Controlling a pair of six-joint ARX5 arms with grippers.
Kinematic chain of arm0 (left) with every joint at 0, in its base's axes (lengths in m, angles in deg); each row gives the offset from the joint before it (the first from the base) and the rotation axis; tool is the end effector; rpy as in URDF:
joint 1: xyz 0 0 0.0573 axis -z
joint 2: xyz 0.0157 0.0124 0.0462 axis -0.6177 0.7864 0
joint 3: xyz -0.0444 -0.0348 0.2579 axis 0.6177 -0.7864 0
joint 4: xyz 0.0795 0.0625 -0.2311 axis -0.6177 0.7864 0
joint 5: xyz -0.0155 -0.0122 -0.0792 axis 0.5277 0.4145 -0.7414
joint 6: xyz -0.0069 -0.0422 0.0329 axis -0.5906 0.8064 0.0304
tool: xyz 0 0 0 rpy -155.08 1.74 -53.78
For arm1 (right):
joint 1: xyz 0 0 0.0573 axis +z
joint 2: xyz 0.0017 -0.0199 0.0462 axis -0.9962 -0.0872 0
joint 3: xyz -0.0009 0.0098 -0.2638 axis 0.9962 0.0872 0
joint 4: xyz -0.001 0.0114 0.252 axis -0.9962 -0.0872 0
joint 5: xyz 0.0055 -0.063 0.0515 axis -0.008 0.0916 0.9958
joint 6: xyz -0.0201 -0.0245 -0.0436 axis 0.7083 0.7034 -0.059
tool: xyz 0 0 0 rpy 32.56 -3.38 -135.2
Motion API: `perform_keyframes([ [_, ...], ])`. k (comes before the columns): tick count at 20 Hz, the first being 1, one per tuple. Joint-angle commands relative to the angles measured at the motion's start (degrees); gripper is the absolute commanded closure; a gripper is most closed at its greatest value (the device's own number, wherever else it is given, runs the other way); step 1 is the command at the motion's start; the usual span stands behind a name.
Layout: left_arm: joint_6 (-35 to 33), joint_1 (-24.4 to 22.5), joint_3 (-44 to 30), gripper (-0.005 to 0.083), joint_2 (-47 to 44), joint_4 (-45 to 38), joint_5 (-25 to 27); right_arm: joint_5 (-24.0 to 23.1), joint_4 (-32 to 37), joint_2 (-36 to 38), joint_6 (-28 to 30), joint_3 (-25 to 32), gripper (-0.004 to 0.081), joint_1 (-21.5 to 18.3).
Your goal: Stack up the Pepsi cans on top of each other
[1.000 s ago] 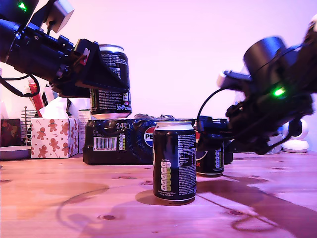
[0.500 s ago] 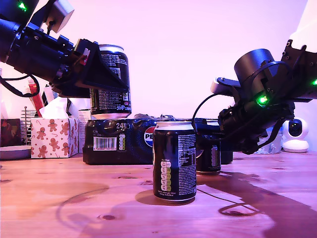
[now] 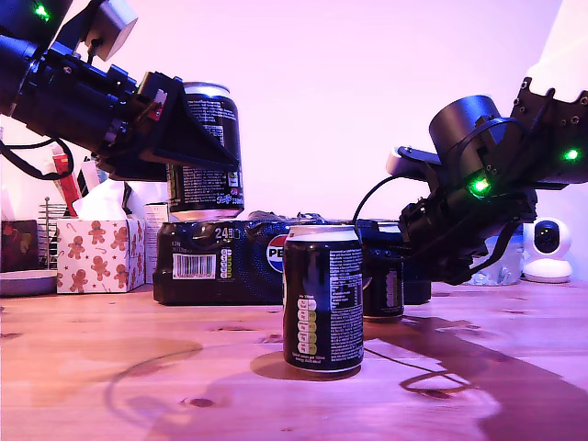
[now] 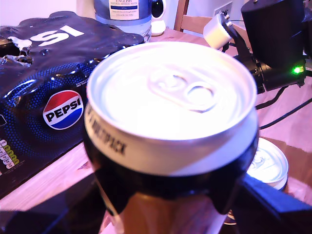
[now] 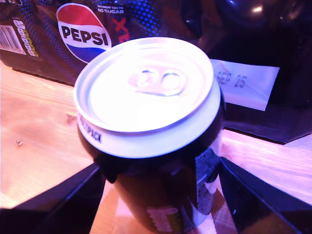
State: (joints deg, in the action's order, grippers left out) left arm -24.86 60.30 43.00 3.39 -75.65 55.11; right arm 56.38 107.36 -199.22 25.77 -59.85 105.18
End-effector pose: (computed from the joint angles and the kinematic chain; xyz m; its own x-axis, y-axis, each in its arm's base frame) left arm 0.2622 -0.1233 0.2152 0.5214 -0.7891 -0.3248 0.8161 0.5723 -0.0803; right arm 0.3509 0.1323 0.1222 0.7954 0.4092 -0.4472 -0.4142 0.9055 0.0920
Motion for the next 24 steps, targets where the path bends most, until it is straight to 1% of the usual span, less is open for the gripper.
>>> perform_keyframes([
  [1,0.1,0.2,0.2,0.0364,-1.7,-1.7,-0.5,0.2,-0.2,-1.7,-0.3,0.2,0.0117,0.0],
  [2,0.1,0.2,0.2,0.0364,-1.7,-1.7,-0.5,0.2,-0.3,-1.7,-1.5,0.2,0.0117,0.0],
  [4,0.1,0.1,0.2,0.0364,-1.7,-1.7,-0.5,0.1,-1.0,-1.7,-2.0,0.2,0.0117,0.0],
  [6,0.1,0.1,0.2,0.0364,-1.7,-1.7,-0.5,-1.3,-1.2,-1.7,-2.8,0.2,0.0107,0.1],
  [7,0.1,0.2,0.2,0.0364,-1.7,-1.8,-0.5,-1.4,-1.8,-1.7,-2.9,0.2,0.0081,0.1],
  [9,0.1,0.2,0.2,0.0364,-1.7,-1.8,-0.5,-1.3,-2.8,-1.7,-3.4,0.2,0.0002,0.1],
  [10,0.1,0.2,0.2,0.0364,-1.7,-1.8,-0.5,-1.3,-3.1,-1.7,-3.5,0.2,-0.0021,0.2],
  [13,0.1,0.1,0.2,0.0364,-1.7,-1.8,-0.5,-1.1,-3.2,-1.7,-3.5,-0.1,-0.0021,0.8],
  [19,0.1,0.1,0.2,0.0364,-1.7,-1.8,-0.5,-0.9,-3.3,-1.7,-3.4,-2.5,-0.0021,1.2],
  [24,0.1,0.1,0.2,0.0364,-1.7,-1.8,-0.4,-0.9,-2.6,-1.7,-0.6,-4.1,-0.002,1.2],
])
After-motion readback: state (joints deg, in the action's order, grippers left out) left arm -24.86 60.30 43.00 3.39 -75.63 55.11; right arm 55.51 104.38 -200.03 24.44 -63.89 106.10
